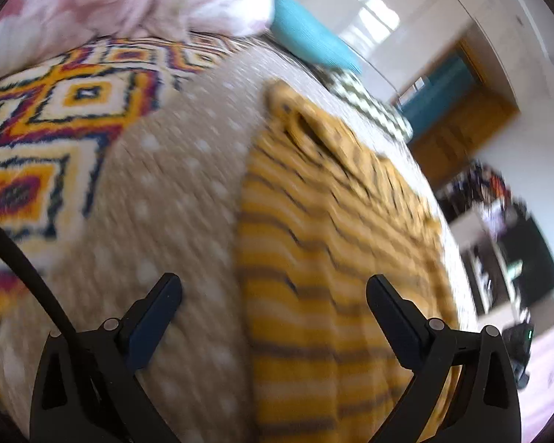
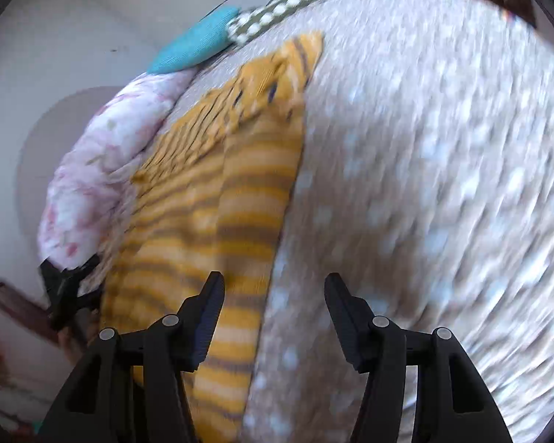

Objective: Fold small clothes

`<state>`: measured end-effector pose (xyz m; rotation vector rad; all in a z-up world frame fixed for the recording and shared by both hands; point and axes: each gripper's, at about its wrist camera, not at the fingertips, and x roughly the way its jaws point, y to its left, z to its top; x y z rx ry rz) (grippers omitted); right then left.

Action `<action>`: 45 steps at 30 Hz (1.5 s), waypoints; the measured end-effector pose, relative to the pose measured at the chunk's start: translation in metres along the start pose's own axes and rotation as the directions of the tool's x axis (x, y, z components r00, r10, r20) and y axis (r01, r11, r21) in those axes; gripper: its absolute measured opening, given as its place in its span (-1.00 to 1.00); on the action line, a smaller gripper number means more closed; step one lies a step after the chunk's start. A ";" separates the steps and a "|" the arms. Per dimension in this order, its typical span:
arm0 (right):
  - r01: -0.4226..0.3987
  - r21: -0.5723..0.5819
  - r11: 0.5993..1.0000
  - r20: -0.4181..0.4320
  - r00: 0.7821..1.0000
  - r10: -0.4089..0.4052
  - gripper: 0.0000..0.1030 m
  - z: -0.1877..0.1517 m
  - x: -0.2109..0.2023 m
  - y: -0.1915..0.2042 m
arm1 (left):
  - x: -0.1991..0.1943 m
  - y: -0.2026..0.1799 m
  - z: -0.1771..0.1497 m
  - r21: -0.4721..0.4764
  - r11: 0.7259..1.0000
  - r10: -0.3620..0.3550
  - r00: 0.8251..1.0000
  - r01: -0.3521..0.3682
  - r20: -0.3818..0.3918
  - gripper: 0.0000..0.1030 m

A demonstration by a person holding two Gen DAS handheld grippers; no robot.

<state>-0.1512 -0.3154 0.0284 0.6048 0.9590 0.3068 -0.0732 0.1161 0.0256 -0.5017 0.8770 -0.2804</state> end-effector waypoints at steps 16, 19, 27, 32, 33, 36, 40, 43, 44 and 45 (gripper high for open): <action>-0.332 -0.002 0.943 -0.068 0.941 0.331 -0.14 -0.066 0.029 0.029 | -0.029 -0.004 -0.051 -0.124 0.985 -0.131 0.985 0.116 -0.114 -0.15; -0.352 0.034 0.935 -0.068 0.933 0.354 -0.22 -0.075 0.031 0.022 | -0.031 -0.010 -0.057 -0.110 0.988 -0.124 0.985 0.111 -0.117 -0.15; -0.337 0.024 0.941 -0.096 0.937 0.337 -0.26 -0.080 0.030 0.023 | -0.025 -0.036 -0.062 0.017 0.999 0.035 0.990 -0.033 -0.138 -0.51; -0.296 0.004 0.955 -0.108 0.949 0.295 -0.64 -0.078 0.032 0.026 | -0.020 -0.028 -0.054 -0.042 0.998 0.049 0.987 -0.056 -0.154 -0.84; -0.280 0.004 0.960 -0.117 0.953 0.279 -0.77 -0.077 0.034 0.026 | -0.023 -0.028 -0.052 -0.053 0.996 0.058 0.987 -0.067 -0.148 -0.85; -0.291 0.005 0.957 -0.113 0.950 0.290 -0.81 -0.075 0.028 0.024 | -0.042 -0.040 -0.051 -0.001 0.993 0.118 0.988 -0.119 -0.103 -0.86; -0.310 -0.094 0.946 -0.139 0.945 0.296 -0.85 -0.079 -0.001 0.031 | -0.077 -0.059 -0.054 0.039 0.992 0.123 0.991 -0.121 -0.043 -0.87; -0.296 -0.188 0.937 -0.168 0.949 0.267 -0.85 -0.092 -0.031 0.036 | -0.099 -0.071 -0.067 0.071 0.992 0.104 0.993 -0.100 -0.047 -0.87; -0.294 -0.203 0.934 -0.181 0.949 0.259 -0.85 -0.098 -0.037 0.037 | -0.103 -0.074 -0.073 0.082 0.992 0.103 0.993 -0.099 -0.054 -0.87; -0.290 -0.216 0.933 -0.196 0.948 0.249 -0.85 -0.105 -0.041 0.037 | -0.107 -0.076 -0.083 0.096 0.990 0.108 0.992 -0.102 -0.066 -0.87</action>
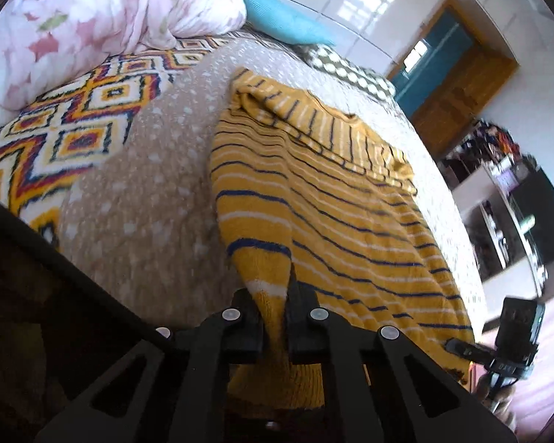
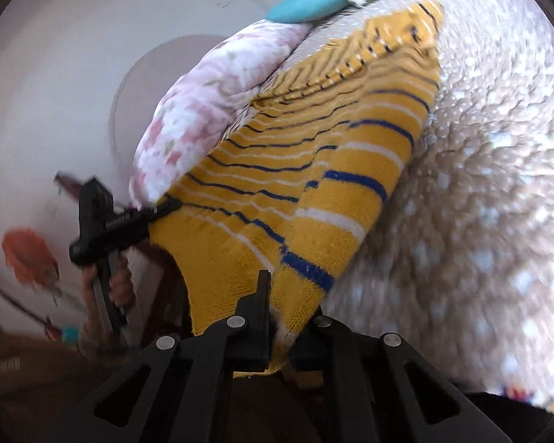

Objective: Fold small clothes

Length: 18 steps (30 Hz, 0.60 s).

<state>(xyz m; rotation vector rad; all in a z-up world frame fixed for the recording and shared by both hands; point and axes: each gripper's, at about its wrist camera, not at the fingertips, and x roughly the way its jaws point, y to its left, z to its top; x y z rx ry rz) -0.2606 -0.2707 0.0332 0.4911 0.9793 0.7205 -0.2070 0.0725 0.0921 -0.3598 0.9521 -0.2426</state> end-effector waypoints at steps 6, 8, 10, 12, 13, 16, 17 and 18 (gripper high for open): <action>0.054 0.000 0.999 -0.067 0.996 -0.054 -0.85 -0.024 0.002 -0.004 | 0.011 0.017 -0.029 -0.019 0.999 0.044 0.997 -0.046 -0.066 -0.87; 0.049 -0.017 0.999 -0.030 0.998 -0.049 -0.84 -0.009 -0.004 -0.001 | 0.012 0.021 -0.014 -0.057 0.998 0.003 0.998 -0.006 -0.056 -0.87; 0.051 -0.048 0.998 0.017 0.999 -0.050 -0.84 0.013 -0.009 0.007 | 0.007 0.016 0.014 -0.044 0.999 -0.011 1.000 0.011 0.001 -0.87; 0.061 -0.082 0.995 0.083 0.995 -0.054 -0.84 0.044 -0.014 0.016 | 0.007 0.005 0.048 -0.008 1.000 -0.004 0.998 0.005 0.063 -0.87; 0.063 -0.089 0.994 0.127 0.991 -0.051 -0.84 0.065 -0.017 0.017 | 0.009 -0.002 0.070 0.008 1.000 -0.004 0.995 0.003 0.097 -0.86; 0.102 -0.086 0.991 0.230 0.970 -0.080 -0.84 0.114 -0.019 0.015 | 0.028 -0.023 0.129 0.042 0.999 0.011 0.988 -0.017 0.156 -0.86; 0.113 -0.067 0.991 0.261 0.961 -0.092 -0.84 0.133 -0.018 0.008 | 0.038 -0.028 0.145 0.043 0.999 0.020 0.987 -0.028 0.162 -0.86; 0.128 -0.049 0.991 0.283 0.953 -0.109 -0.84 0.149 -0.014 0.002 | 0.051 -0.031 0.162 0.042 0.999 0.028 0.987 -0.035 0.161 -0.86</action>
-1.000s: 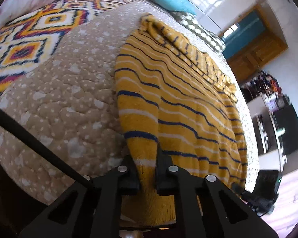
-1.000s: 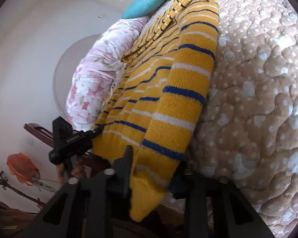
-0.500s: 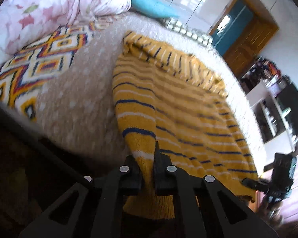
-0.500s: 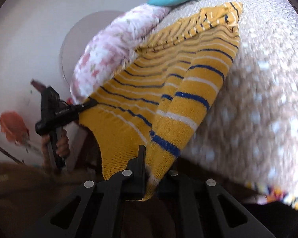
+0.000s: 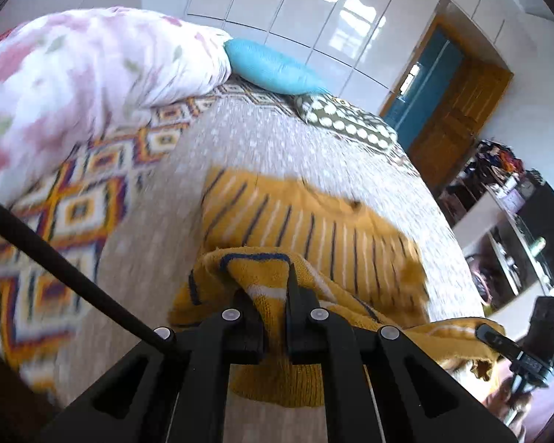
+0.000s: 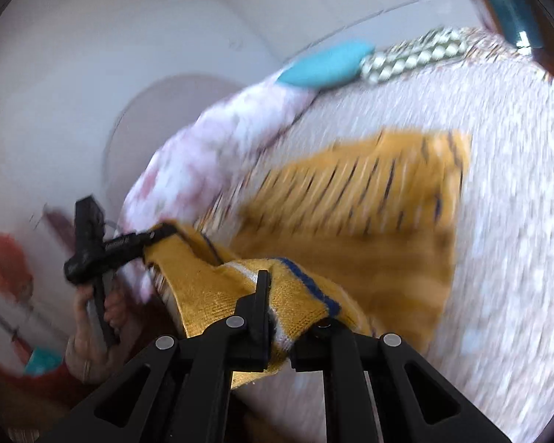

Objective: Fold small clothes
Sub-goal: 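Fold the hem up toward the collar with both grippers and release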

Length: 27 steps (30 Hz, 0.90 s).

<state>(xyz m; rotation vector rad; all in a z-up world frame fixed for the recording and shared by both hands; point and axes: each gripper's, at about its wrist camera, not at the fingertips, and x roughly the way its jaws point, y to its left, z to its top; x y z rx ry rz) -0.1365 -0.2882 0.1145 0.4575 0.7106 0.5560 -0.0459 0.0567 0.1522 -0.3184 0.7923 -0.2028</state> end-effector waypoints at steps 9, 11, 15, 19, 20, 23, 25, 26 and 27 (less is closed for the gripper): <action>0.047 0.241 0.969 -0.005 0.999 -0.047 -0.75 0.055 0.074 -0.072 | 0.135 -0.004 0.047 -0.044 0.992 0.112 0.979 -0.121 -0.172 -0.81; 0.011 0.322 0.947 0.001 1.000 -0.012 -0.55 0.061 0.086 -0.090 | 0.146 0.006 0.047 -0.107 0.987 0.094 0.975 -0.117 -0.203 -0.73; -0.031 0.450 0.893 0.042 0.999 0.013 -0.02 0.074 0.104 -0.128 | 0.156 0.030 0.056 -0.278 0.960 -0.036 0.981 -0.019 -0.193 -0.25; 0.003 0.515 0.857 0.042 0.999 -0.029 0.02 0.083 0.119 -0.156 | 0.150 0.042 0.071 -0.318 0.947 -0.006 0.993 -0.033 -0.119 0.13; 0.015 0.526 0.850 0.042 0.998 -0.044 0.04 0.087 0.122 -0.161 | 0.148 0.045 0.074 -0.321 0.947 -0.007 0.994 -0.029 -0.109 0.17; 0.058 0.537 0.841 0.052 0.994 -0.101 0.11 0.097 0.124 -0.170 | 0.141 0.052 0.083 -0.310 0.950 0.001 0.995 -0.033 -0.103 0.17; 0.089 0.532 0.842 0.052 0.989 -0.137 0.18 0.105 0.121 -0.171 | 0.130 0.055 0.082 -0.292 0.956 0.011 0.995 -0.038 -0.095 0.19; 0.098 0.524 0.846 0.052 0.988 -0.146 0.20 0.107 0.118 -0.170 | 0.125 0.054 0.079 -0.279 0.959 0.023 0.995 -0.049 -0.095 0.21; 0.101 0.507 0.856 0.055 0.987 -0.149 0.20 0.110 0.114 -0.168 | 0.117 0.053 0.073 -0.247 0.967 0.044 0.994 -0.068 -0.099 0.23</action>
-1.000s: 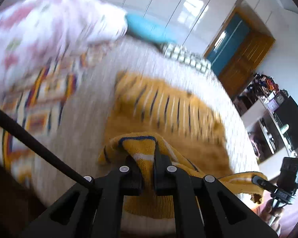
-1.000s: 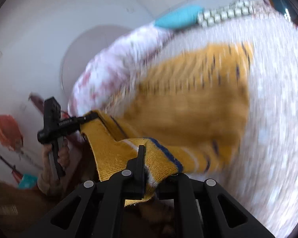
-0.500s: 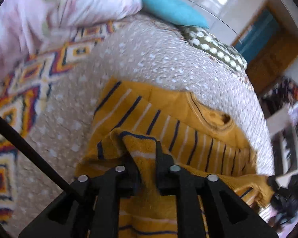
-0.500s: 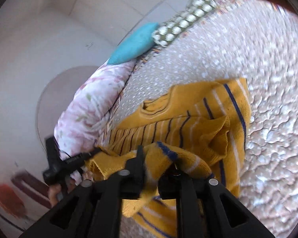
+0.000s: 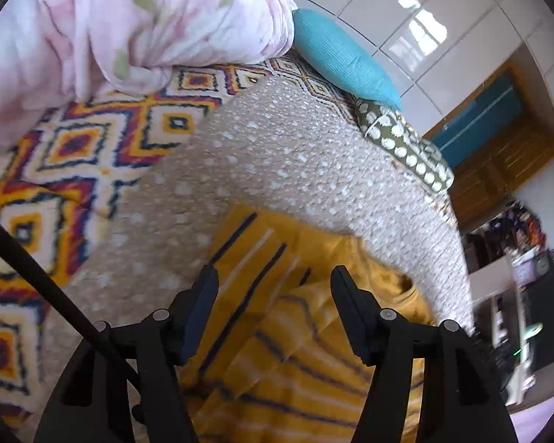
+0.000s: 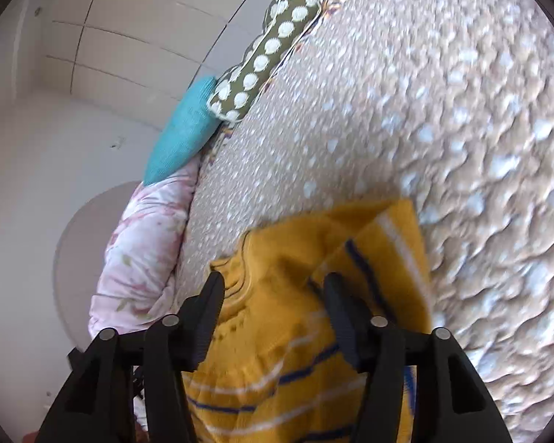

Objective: Fold small clothes

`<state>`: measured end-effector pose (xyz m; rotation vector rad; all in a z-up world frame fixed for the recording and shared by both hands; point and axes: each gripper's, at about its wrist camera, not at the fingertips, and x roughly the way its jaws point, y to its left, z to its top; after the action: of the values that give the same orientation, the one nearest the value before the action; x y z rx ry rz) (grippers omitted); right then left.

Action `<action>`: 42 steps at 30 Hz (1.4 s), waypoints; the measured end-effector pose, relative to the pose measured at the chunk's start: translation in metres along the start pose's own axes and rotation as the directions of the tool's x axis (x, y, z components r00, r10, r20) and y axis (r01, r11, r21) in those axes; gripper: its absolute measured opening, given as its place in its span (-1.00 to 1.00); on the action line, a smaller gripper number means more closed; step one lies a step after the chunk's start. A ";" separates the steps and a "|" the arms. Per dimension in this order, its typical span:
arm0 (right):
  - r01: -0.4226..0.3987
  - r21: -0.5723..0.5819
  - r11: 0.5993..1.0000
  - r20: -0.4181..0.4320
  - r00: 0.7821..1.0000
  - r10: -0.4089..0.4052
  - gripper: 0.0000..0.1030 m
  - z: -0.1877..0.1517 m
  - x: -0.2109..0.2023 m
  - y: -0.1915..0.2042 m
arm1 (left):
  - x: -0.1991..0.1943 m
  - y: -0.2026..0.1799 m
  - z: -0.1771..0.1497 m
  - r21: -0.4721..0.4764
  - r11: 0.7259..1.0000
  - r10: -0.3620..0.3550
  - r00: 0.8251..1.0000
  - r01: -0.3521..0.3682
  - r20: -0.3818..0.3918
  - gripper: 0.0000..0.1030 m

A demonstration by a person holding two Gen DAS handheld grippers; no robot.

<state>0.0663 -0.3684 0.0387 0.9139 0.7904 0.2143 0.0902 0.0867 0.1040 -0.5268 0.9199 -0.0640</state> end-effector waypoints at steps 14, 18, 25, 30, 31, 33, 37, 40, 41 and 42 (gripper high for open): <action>0.189 -0.465 0.865 -0.102 0.959 -0.265 -0.73 -0.118 -0.075 0.008 | -0.020 0.021 -0.140 0.338 0.904 0.256 0.964 -0.263 0.065 0.37; 0.334 -0.454 0.826 -0.074 0.910 -0.409 -0.75 -0.112 -0.079 -0.012 | -0.015 0.043 -0.147 0.259 0.934 0.234 0.969 -0.248 0.082 0.57; 0.277 -0.625 0.729 0.065 0.950 -0.305 -0.68 -0.129 -0.089 0.093 | -0.010 0.042 -0.161 0.279 0.915 0.248 0.952 -0.291 0.182 0.70; 0.166 -0.717 0.677 -0.029 0.964 -0.266 -0.68 -0.150 -0.007 0.157 | -0.019 0.053 -0.165 0.245 0.943 0.175 0.960 -0.227 0.217 0.70; 0.141 -0.728 0.671 -0.057 0.963 -0.264 -0.68 -0.153 0.015 0.169 | -0.020 0.053 -0.166 0.244 0.945 0.165 0.961 -0.219 0.224 0.70; 0.107 -0.727 0.679 -0.102 0.960 -0.262 -0.68 -0.153 0.051 0.182 | -0.022 0.055 -0.168 0.243 0.948 0.151 0.960 -0.208 0.234 0.70; 0.126 -0.766 0.631 -0.137 0.926 -0.351 -0.68 -0.163 0.134 0.206 | -0.023 0.056 -0.168 0.239 0.953 0.125 0.962 -0.184 0.243 0.71; 0.131 -0.805 0.579 -0.160 0.891 -0.424 -0.68 -0.173 0.187 0.211 | -0.024 0.060 -0.168 0.227 0.962 0.098 0.965 -0.155 0.243 0.72; 0.141 -0.823 0.550 -0.146 0.883 -0.445 -0.68 -0.177 0.201 0.215 | -0.024 0.061 -0.167 0.224 0.963 0.093 0.966 -0.149 0.240 0.72; 0.148 -0.838 0.526 -0.130 0.881 -0.454 -0.68 -0.180 0.213 0.220 | -0.024 0.062 -0.166 0.222 0.964 0.090 0.967 -0.144 0.238 0.73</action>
<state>0.1259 -0.0182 0.0339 -0.1807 1.0224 0.3859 -0.0631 0.0795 0.0122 -0.2491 0.7062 -0.0054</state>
